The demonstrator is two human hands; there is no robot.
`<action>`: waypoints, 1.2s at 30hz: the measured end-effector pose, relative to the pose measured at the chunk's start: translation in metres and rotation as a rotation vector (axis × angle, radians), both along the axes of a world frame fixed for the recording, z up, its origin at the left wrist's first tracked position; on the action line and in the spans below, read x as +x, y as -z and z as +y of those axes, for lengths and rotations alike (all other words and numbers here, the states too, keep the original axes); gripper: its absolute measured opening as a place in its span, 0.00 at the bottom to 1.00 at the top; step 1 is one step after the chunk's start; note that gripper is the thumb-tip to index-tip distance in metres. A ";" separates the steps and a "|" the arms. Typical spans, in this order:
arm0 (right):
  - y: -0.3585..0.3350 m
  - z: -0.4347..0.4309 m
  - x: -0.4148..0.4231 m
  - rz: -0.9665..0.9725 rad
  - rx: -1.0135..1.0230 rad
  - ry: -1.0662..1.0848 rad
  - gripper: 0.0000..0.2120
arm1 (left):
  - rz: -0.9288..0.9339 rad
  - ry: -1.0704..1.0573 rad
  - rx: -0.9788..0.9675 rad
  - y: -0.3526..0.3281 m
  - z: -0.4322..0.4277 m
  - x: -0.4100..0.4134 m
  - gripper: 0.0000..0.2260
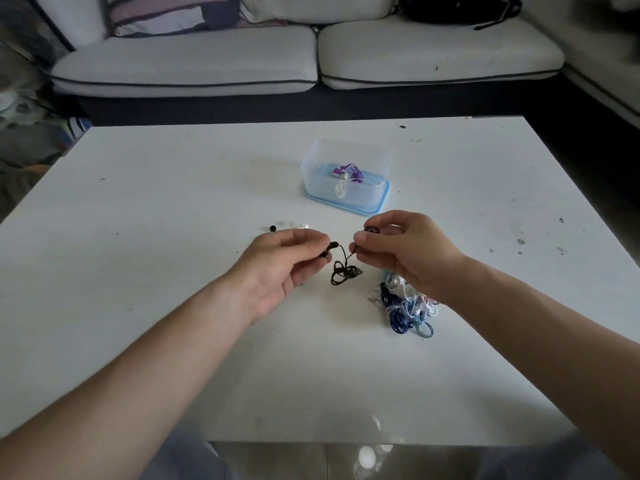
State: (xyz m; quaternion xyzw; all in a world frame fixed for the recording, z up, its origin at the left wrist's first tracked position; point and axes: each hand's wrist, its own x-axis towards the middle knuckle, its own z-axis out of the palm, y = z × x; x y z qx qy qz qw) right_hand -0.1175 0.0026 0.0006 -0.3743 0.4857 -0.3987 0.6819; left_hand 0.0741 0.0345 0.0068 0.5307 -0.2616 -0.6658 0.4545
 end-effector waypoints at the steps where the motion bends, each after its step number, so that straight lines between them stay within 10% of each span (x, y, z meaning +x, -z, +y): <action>1: 0.002 0.001 0.001 0.042 -0.021 -0.025 0.11 | 0.006 -0.001 -0.003 0.000 -0.001 0.002 0.02; 9: 0.009 0.006 0.020 0.298 -0.104 -0.239 0.11 | -0.106 0.048 -0.072 0.002 -0.002 -0.001 0.06; 14: 0.011 0.008 0.024 0.130 0.001 -0.128 0.09 | -0.091 -0.028 -0.080 0.004 -0.007 -0.011 0.08; 29: 0.018 0.000 0.017 0.454 -0.470 -0.168 0.09 | 0.146 -0.050 -0.041 -0.001 -0.009 -0.011 0.08; 36: 0.023 -0.002 0.015 0.274 -0.273 -0.088 0.12 | -1.037 0.198 -0.267 0.031 -0.017 0.021 0.05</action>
